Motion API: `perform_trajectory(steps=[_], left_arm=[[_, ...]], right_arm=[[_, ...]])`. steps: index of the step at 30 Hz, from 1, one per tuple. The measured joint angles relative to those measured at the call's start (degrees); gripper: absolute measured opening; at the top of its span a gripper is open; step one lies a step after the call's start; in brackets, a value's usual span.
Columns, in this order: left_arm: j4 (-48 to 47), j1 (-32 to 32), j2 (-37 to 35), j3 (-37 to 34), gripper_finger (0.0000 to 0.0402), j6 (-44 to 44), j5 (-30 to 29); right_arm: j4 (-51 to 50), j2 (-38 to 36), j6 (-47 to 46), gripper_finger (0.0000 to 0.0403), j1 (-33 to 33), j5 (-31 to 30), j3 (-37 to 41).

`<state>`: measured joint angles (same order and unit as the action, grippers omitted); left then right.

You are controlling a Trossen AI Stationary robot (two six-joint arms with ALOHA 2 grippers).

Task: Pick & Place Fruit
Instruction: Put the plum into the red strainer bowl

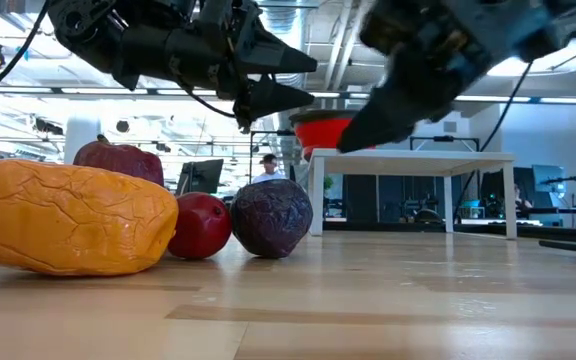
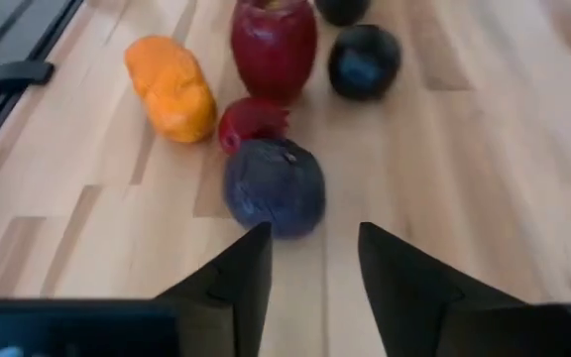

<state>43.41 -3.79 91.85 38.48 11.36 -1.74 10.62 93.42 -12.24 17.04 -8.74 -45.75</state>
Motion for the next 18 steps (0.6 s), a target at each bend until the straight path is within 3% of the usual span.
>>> perform_trajectory(steps=[4,11,14,18], left_arm=[[-7.5,0.0,-4.5,0.0,0.0282,1.2,-0.7],[-16.7,-3.1,-12.1,-0.3,0.0282,1.2,-8.3],[-16.3,-4.4,-13.3,-1.8,0.0282,1.1,-10.1],[-16.1,-5.2,-13.9,-4.3,0.0282,2.4,-13.4]], right_arm=[[-0.1,5.6,4.8,0.0211,-2.6,6.6,-4.5],[-0.3,14.0,13.4,0.0332,-6.1,13.2,-12.4],[-0.2,17.4,14.8,0.0362,-6.9,18.9,-14.9],[-0.6,20.4,15.3,0.0372,-8.3,25.4,-16.9]])
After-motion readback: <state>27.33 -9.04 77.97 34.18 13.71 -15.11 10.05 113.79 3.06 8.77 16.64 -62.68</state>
